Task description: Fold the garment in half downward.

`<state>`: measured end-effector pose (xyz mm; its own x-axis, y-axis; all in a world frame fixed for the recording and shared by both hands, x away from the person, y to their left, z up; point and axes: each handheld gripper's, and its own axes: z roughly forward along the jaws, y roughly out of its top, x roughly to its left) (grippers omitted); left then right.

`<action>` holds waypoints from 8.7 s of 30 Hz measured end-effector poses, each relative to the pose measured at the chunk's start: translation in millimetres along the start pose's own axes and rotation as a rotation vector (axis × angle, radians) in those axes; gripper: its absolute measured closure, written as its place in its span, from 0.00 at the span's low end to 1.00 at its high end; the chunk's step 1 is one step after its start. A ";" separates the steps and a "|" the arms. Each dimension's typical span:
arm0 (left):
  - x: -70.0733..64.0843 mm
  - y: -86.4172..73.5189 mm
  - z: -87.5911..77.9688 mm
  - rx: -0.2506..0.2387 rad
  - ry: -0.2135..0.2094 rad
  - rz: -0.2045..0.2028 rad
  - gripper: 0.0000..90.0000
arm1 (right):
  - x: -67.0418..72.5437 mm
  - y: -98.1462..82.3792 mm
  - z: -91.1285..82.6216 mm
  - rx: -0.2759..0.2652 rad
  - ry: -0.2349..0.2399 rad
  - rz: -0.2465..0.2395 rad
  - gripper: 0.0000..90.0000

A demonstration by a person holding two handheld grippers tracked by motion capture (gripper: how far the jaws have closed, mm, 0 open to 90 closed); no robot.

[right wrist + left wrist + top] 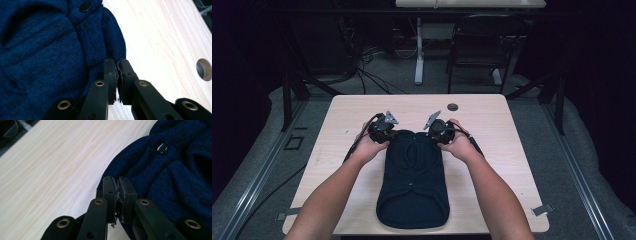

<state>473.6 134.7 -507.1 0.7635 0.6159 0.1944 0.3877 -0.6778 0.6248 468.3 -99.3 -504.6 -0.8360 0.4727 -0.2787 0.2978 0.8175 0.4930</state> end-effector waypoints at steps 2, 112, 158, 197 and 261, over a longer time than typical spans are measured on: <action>-0.3 2.3 -4.8 -0.007 0.005 0.008 0.95 | 0.1 1.0 -4.3 -0.007 -0.002 -0.009 0.96; -40.1 -20.0 -64.5 -0.131 -0.003 0.096 0.94 | 58.3 -11.9 -70.3 -0.100 -0.103 -0.121 0.96; -80.3 -75.0 -48.3 -0.059 -0.135 0.080 0.94 | 112.0 -50.2 -48.3 -0.067 0.013 -0.089 0.96; -104.6 -108.0 -45.0 -0.040 -0.221 0.000 0.84 | 133.7 -82.5 -44.6 -0.097 0.079 -0.004 0.88; -78.2 -165.2 -78.7 -0.146 -0.091 -0.276 0.58 | 119.9 -151.1 -73.1 -0.231 -0.027 0.324 0.60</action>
<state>309.2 230.1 -566.0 0.6849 0.7260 -0.0617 0.5138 -0.4212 0.7474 289.3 -190.2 -552.3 -0.7025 0.7049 -0.0983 0.4304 0.5307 0.7301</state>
